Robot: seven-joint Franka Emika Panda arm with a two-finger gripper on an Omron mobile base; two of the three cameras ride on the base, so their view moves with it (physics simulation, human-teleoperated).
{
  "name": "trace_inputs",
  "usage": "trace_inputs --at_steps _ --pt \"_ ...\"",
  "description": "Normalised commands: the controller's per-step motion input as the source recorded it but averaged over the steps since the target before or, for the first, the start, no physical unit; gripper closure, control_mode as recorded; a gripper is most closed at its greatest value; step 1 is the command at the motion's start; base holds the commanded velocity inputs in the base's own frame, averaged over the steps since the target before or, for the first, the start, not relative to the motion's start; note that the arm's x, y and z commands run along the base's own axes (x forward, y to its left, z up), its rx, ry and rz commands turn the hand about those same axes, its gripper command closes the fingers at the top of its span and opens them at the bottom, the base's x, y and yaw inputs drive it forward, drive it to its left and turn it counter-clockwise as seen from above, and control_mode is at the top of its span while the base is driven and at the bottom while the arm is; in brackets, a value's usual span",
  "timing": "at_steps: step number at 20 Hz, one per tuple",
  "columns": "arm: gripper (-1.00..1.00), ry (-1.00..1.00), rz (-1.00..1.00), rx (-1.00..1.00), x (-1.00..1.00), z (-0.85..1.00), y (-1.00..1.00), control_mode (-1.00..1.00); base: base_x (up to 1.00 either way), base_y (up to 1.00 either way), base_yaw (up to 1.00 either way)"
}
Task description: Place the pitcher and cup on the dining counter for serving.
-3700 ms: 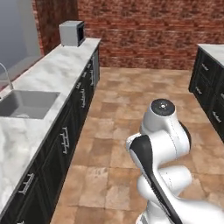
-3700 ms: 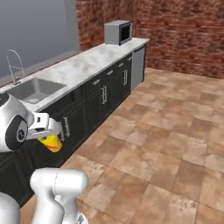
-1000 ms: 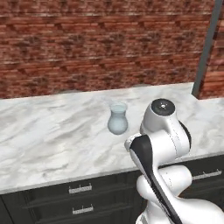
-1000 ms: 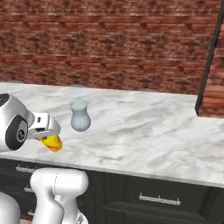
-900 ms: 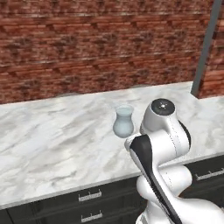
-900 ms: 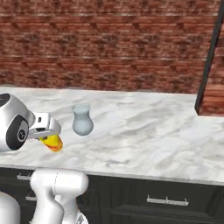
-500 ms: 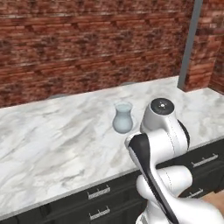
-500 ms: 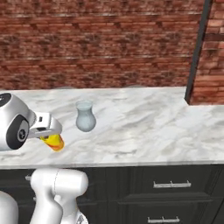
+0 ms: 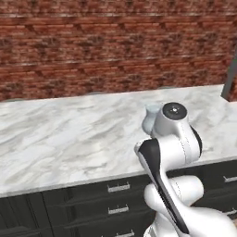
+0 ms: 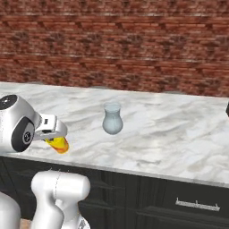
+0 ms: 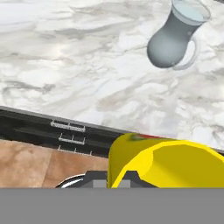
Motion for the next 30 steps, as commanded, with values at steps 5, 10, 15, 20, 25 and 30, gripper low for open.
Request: trace_inputs --at_steps 5,10,15,20,25,30 --pt "1.0 0.0 0.0 0.0 0.0 0.0 0.0 1.0 -0.12 0.02 0.44" --pt "1.0 0.0 0.0 0.0 0.08 0.0 0.0 -1.0 0.06 0.01 0.0" --pt "1.0 0.0 -0.06 0.03 0.87 -0.01 -0.01 -1.0 0.0 0.0 0.0" --pt "1.0 0.04 -0.06 0.02 1.0 -0.03 -0.08 -1.0 0.0 0.0 0.0" --pt "1.0 0.11 0.0 0.03 1.0 -0.02 -0.16 -1.0 0.0 0.0 0.0" --pt "1.0 0.16 -0.06 0.0 1.0 -0.12 -0.01 -1.0 0.0 0.0 0.0"
